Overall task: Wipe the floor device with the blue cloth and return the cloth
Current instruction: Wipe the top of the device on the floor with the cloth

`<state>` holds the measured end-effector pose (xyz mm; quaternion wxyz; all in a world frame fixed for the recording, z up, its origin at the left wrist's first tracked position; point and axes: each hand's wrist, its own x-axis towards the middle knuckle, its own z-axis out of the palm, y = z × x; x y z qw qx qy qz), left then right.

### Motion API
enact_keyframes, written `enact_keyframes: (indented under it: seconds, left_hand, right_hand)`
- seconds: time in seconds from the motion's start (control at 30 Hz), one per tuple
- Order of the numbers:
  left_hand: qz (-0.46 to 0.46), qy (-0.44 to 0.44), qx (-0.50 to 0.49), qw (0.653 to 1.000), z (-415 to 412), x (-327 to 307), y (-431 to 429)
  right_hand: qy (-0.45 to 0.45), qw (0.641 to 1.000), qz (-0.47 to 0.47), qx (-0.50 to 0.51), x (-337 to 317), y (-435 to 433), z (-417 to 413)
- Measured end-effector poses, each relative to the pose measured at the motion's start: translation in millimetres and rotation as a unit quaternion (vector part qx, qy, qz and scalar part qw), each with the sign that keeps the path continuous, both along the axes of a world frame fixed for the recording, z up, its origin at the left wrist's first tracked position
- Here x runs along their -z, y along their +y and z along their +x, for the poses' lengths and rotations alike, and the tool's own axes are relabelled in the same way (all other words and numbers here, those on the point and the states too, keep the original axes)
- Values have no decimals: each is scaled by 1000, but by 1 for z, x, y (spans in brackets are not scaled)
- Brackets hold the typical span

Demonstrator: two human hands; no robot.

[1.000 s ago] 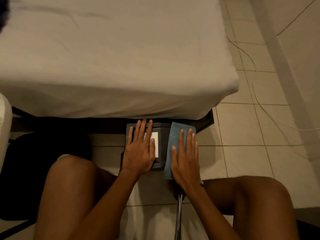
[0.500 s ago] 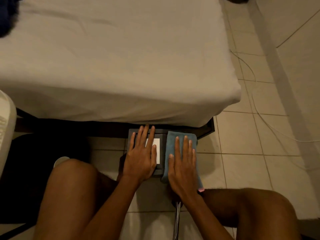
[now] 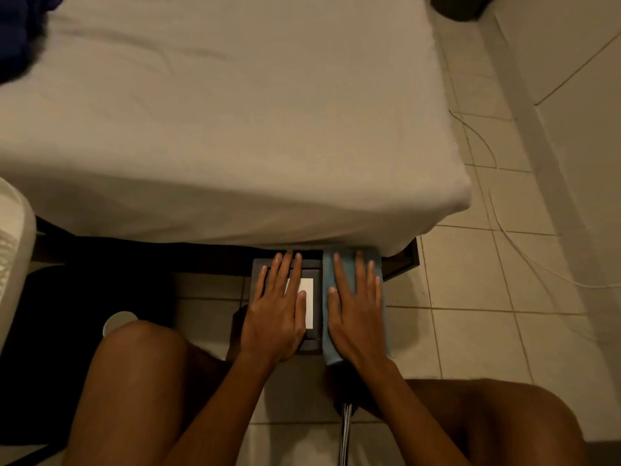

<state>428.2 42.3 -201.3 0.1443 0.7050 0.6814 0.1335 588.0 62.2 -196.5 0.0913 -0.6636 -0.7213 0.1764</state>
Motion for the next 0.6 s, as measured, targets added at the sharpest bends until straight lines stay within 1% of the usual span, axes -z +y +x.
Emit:
enact_keyframes:
  seconds: [0.07,0.23,0.37,0.43,0.6]
  left_hand:
    - [0,-1,-2,1000,0,0,0]
    - [-7,-14,0,1000,-1,2,0]
    - [-4,-14,-2,1000,0,1,0]
    - [-3,-13,-3,1000,1,0,1]
    - [-12,-14,-3,1000,-1,-1,0]
  right_hand:
    - [-5,1000,6,13,-2,4,-8]
    - [9,999,-5,-38,2,-30,1]
    - [13,1000,2,-8,-2,0,-12]
    - [16,1000,10,0,-6,2,-16]
    - [31,998,-1,-49,-4,-30,-7]
